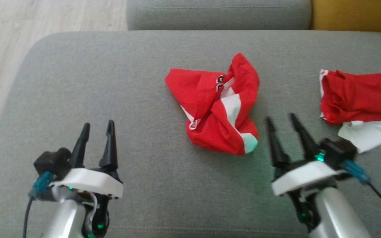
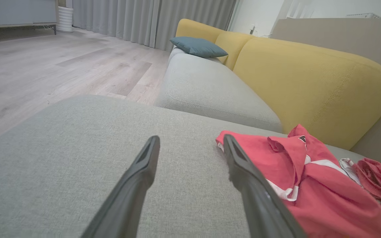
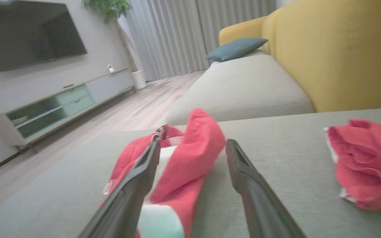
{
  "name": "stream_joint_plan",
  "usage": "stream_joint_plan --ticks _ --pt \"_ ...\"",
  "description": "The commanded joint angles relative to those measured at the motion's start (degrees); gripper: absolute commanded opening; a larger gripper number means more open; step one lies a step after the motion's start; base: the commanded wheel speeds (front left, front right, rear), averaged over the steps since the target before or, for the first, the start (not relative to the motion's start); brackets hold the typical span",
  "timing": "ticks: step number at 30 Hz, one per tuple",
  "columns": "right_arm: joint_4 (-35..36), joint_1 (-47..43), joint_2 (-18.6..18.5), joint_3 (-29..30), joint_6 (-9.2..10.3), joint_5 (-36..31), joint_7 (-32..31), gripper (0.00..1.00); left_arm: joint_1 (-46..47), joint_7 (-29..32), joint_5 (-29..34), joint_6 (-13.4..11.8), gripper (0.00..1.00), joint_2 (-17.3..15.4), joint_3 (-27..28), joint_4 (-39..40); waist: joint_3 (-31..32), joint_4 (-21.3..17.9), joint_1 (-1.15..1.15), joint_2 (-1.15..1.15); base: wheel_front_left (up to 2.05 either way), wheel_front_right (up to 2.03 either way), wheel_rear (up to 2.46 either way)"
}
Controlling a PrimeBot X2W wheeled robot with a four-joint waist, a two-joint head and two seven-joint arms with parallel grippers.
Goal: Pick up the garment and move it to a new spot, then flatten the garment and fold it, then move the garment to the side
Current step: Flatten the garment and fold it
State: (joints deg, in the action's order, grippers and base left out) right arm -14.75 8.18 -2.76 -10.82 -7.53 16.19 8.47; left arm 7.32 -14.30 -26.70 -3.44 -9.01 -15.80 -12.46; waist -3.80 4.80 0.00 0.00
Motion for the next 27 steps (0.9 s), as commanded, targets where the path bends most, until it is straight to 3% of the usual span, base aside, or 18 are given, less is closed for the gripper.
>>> stream_joint_plan --ticks 1,9,17,27 --pt "2.41 4.61 -0.11 -3.37 0.04 -0.76 -1.6 1.0 2.86 -0.69 0.7 0.81 1.0 -0.07 2.45 1.06 -0.63 1.37 0.0 0.0 0.0 0.0 0.0" --pt "-2.02 12.33 -0.11 -9.02 0.04 -1.67 -10.08 1.0 3.83 -0.7 1.48 2.75 1.0 2.41 2.93 -1.39 -2.76 5.91 0.0 0.0 0.0 0.0 0.0" --pt "-15.29 21.21 -0.11 -8.64 0.04 3.38 -19.0 1.0 5.15 -0.7 2.21 4.62 1.0 4.57 3.5 -3.65 -4.87 10.99 0.0 0.0 0.0 0.0 0.0" --pt "-29.53 29.42 -0.11 -8.96 0.04 6.37 -21.89 1.0 5.61 -0.7 2.83 6.01 1.0 5.84 4.26 -5.47 -6.07 14.61 0.0 0.0 0.0 0.0 0.0"
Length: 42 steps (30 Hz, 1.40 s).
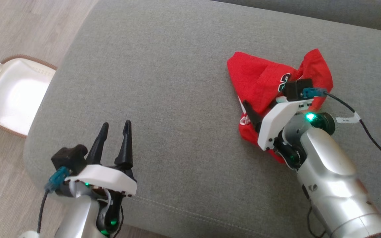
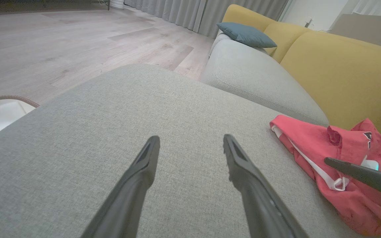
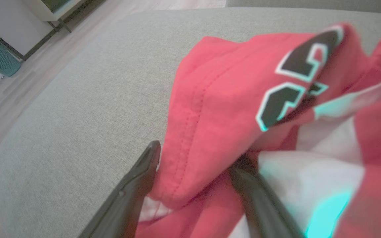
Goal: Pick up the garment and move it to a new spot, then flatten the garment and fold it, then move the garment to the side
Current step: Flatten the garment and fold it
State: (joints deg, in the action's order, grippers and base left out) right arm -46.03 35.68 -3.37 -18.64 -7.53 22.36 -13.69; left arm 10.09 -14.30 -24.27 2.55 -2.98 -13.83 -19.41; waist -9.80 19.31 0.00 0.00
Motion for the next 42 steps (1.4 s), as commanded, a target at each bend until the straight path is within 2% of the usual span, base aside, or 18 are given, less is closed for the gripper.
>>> stream_joint_plan --ticks 1,2,3,13,19,23,27,32,35,36,37,39,42 --pt "0.77 2.59 0.49 -1.55 0.04 0.11 0.62 1.0 2.8 -0.7 0.42 0.06 1.0 -0.14 2.36 1.39 -0.08 0.19 0.0 0.0 0.0 0.0 0.0" --pt "0.12 3.23 0.49 -2.2 0.04 0.03 1.24 0.57 2.74 -0.7 0.44 0.1 1.0 -0.09 2.46 1.33 -0.08 0.2 0.0 0.0 0.0 0.0 0.0" --pt "-0.07 3.82 0.49 -2.92 0.04 0.08 2.4 0.0 2.66 -0.7 0.46 0.13 1.0 -0.06 2.58 1.27 -0.03 0.14 0.0 0.0 0.0 0.0 0.0" --pt "9.42 6.7 0.49 -15.19 0.04 10.96 17.34 0.0 1.11 -0.7 1.55 0.66 1.0 0.06 4.35 0.56 3.05 -4.18 0.0 0.0 0.0 0.0 0.0" --pt "14.83 9.73 0.49 -16.89 0.04 18.11 22.78 0.0 -0.08 -0.7 2.54 0.62 1.0 0.08 5.0 0.82 5.66 -6.41 0.0 0.0 0.0 0.0 0.0" --pt "15.91 10.59 0.49 -14.72 0.04 21.75 24.14 0.0 -1.04 -0.7 2.8 0.62 1.0 0.08 5.09 1.0 6.46 -7.08 0.0 0.0 0.0 0.0 0.0" --pt "13.22 11.86 0.49 -8.65 0.04 22.78 25.05 0.0 -1.63 -0.7 2.56 0.64 1.0 0.09 4.85 1.57 6.42 -7.46 0.0 0.0 0.0 0.0 0.0" --pt "2.68 13.96 0.03 2.82 0.04 18.36 25.25 0.0 -1.4 -0.7 1.92 0.52 1.0 0.1 4.25 2.32 5.15 -7.15 0.0 0.0 0.0 0.0 0.0" --pt "-5.09 15.94 -2.69 9.01 0.04 13.64 26.06 0.0 -0.96 -0.7 1.53 0.59 1.0 0.1 3.62 2.24 4.2 -6.67 0.0 0.0 0.0 0.0 0.0" --pt "-7.57 16.68 -3.72 10.64 0.04 11.76 26.47 0.62 -0.8 -0.7 1.37 0.59 1.0 0.1 3.42 2.16 3.92 -6.56 0.0 0.0 0.0 0.0 0.0" --pt "-10.79 17.3 -4.7 12.3 0.04 9.94 26.51 1.0 -0.66 -0.7 1.19 0.54 1.0 0.1 3.29 2.06 3.68 -6.5 0.0 0.0 0.0 0.0 0.0" --pt "-16.84 19.05 -6.42 14.54 0.04 5.6 26.57 1.0 -0.41 -0.7 0.94 0.46 1.0 0.1 3.02 1.82 3.16 -6.53 0.0 0.0 0.0 0.0 0.0" --pt "-22.45 21.66 -6.38 17.46 0.04 1.76 27.23 1.0 -0.06 -0.7 0.93 0.39 1.0 0.1 2.85 1.43 2.76 -6.93 0.0 0.0 0.0 0.0 0.0"
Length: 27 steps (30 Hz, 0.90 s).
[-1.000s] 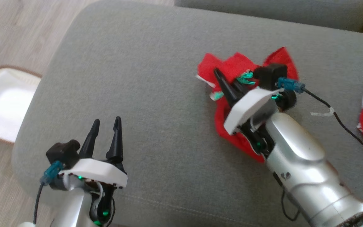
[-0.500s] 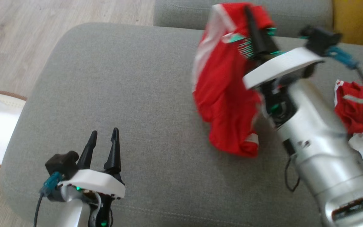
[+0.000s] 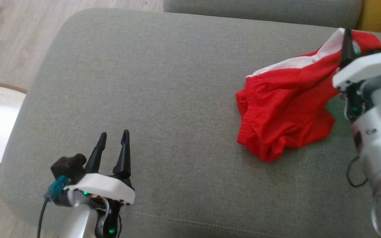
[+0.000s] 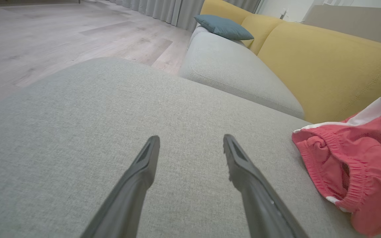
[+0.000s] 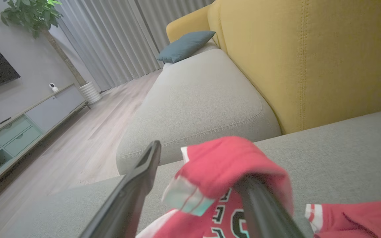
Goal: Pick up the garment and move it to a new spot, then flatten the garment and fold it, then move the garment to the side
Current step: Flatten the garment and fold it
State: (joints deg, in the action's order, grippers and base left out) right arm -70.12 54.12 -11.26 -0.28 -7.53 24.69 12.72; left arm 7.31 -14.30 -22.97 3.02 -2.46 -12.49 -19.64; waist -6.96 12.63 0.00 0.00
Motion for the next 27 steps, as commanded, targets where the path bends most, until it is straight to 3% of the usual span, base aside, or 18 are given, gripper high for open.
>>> stream_joint_plan --ticks 1,7,15,24,27 --pt "0.72 3.9 1.96 -0.36 0.04 -1.45 1.01 1.0 2.81 -0.7 -0.37 -0.15 1.0 -0.43 1.68 1.6 -0.13 -0.59 0.0 0.0 0.0 0.0 0.0" --pt "-1.4 6.28 5.17 -1.08 0.04 -7.37 1.28 1.0 3.38 -0.7 -0.13 -0.05 1.0 -0.43 2.48 1.86 0.76 -4.3 0.0 0.0 0.0 0.0 0.0" --pt "0.31 5.59 7.42 -5.17 0.04 -9.45 -1.8 1.0 2.76 -0.7 -0.34 -0.44 1.0 -0.42 2.88 2.76 3.45 -8.43 0.0 0.0 0.0 0.0 0.0" --pt "13.29 -4.36 8.05 -9.65 0.04 -7.66 0.63 1.0 1.39 -0.7 -1.01 -1.16 1.0 -0.42 2.44 4.01 5.58 -10.52 0.0 0.0 0.0 0.0 0.0" --pt "20.42 -12.03 8.11 -9.24 0.04 -6.73 1.38 1.0 1.08 -0.7 -1.27 -1.21 1.0 -0.42 2.15 4.42 5.69 -11.03 0.0 0.0 0.0 0.0 0.0"
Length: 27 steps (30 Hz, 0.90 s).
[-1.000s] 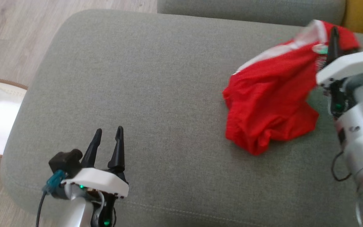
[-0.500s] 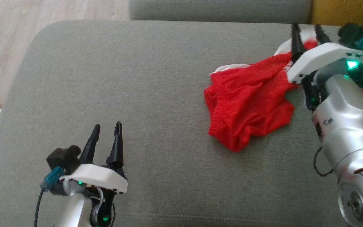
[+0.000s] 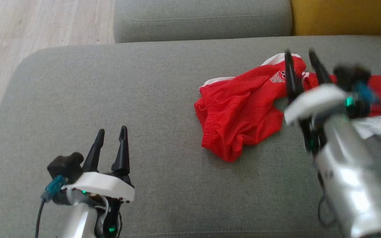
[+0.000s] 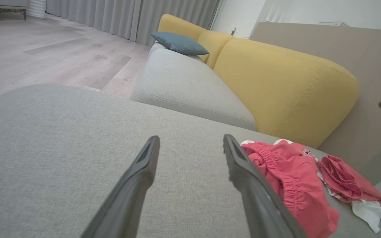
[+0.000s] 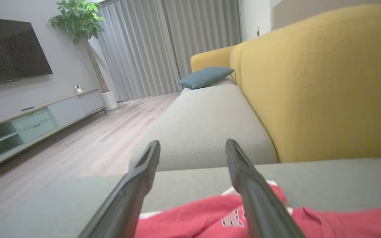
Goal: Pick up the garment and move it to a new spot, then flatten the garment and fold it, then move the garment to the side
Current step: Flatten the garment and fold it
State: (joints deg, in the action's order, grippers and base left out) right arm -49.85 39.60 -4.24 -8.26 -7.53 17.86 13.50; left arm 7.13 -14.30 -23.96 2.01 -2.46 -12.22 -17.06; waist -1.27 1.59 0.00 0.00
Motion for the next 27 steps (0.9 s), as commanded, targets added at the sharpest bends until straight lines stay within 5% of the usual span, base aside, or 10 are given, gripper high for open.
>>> stream_joint_plan --ticks 1,7,15,27 --pt "2.63 -0.34 1.11 -0.48 0.04 0.41 0.76 1.0 1.18 -0.7 -0.33 -0.18 1.0 -0.42 1.72 1.89 -0.04 -0.2 0.0 0.0 0.0 0.0 0.0" --pt "17.11 -15.1 1.27 3.54 0.04 -0.89 0.26 1.0 1.61 -0.7 -0.58 0.71 1.0 -0.42 -0.25 0.87 -1.5 -1.99 0.0 0.0 0.0 0.0 0.0" --pt "33.06 -22.21 1.34 6.65 0.04 -2.04 -6.05 1.0 6.18 1.76 -0.11 4.33 1.0 -0.43 -8.82 -4.9 -4.4 -5.96 0.0 0.0 0.0 0.0 0.0" --pt "41.04 -24.93 1.35 7.62 0.04 -1.19 -9.18 1.0 14.56 4.91 -1.61 5.41 1.0 -1.65 -15.8 -15.84 -8.09 -11.66 0.0 0.0 0.0 0.0 0.0"
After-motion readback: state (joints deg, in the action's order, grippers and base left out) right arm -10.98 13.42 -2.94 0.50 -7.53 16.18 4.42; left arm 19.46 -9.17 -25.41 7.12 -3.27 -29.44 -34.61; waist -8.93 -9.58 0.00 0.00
